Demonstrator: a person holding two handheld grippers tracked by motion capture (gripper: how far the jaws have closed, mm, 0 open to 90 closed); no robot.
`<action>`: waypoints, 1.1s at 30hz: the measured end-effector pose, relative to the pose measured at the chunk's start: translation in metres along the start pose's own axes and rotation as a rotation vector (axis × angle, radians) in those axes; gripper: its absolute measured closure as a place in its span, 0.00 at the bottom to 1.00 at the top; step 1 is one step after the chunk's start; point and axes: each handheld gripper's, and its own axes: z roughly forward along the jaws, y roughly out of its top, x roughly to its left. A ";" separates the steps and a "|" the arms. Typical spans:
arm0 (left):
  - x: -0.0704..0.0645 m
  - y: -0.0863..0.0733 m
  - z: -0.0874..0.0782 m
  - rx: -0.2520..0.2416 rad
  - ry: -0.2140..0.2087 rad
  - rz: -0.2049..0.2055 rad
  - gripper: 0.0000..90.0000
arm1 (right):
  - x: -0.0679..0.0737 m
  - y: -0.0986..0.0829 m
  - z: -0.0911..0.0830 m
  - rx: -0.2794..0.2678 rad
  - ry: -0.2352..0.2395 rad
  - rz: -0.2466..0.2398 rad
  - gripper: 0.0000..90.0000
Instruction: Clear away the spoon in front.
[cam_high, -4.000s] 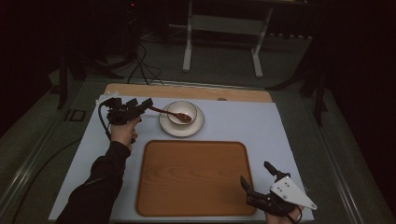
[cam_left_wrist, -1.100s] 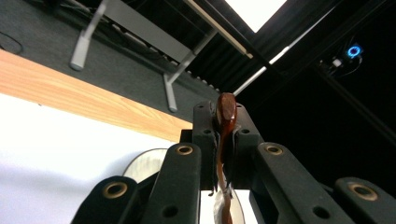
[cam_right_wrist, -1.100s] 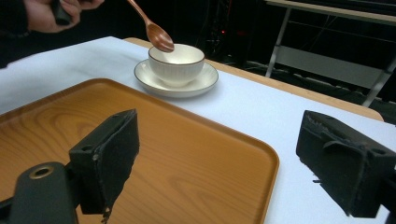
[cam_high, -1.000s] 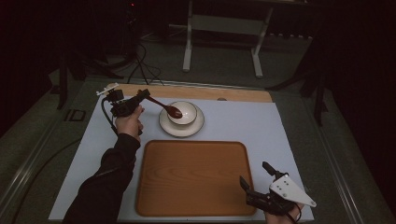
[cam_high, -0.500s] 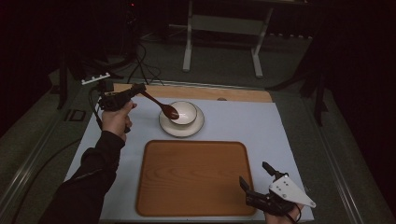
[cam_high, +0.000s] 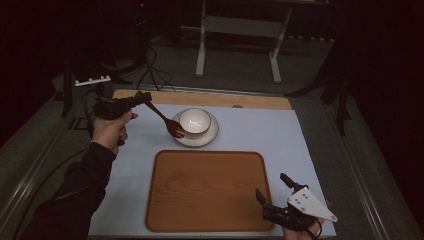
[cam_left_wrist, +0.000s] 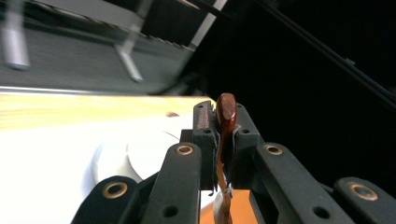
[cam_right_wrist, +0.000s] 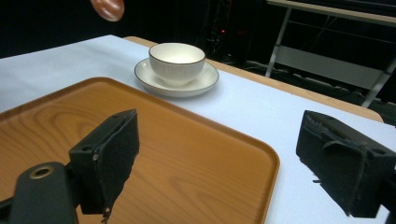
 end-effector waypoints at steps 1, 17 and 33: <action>-0.002 0.000 -0.001 0.010 -0.001 0.008 0.93 | 0.000 0.000 0.000 0.000 0.000 0.000 0.15; -0.023 -0.009 -0.009 0.169 -0.069 0.113 0.93 | 0.001 0.000 0.001 0.001 -0.001 0.000 0.15; -0.042 -0.026 -0.009 0.283 -0.073 0.159 0.93 | 0.002 0.000 0.001 0.000 -0.002 -0.002 0.15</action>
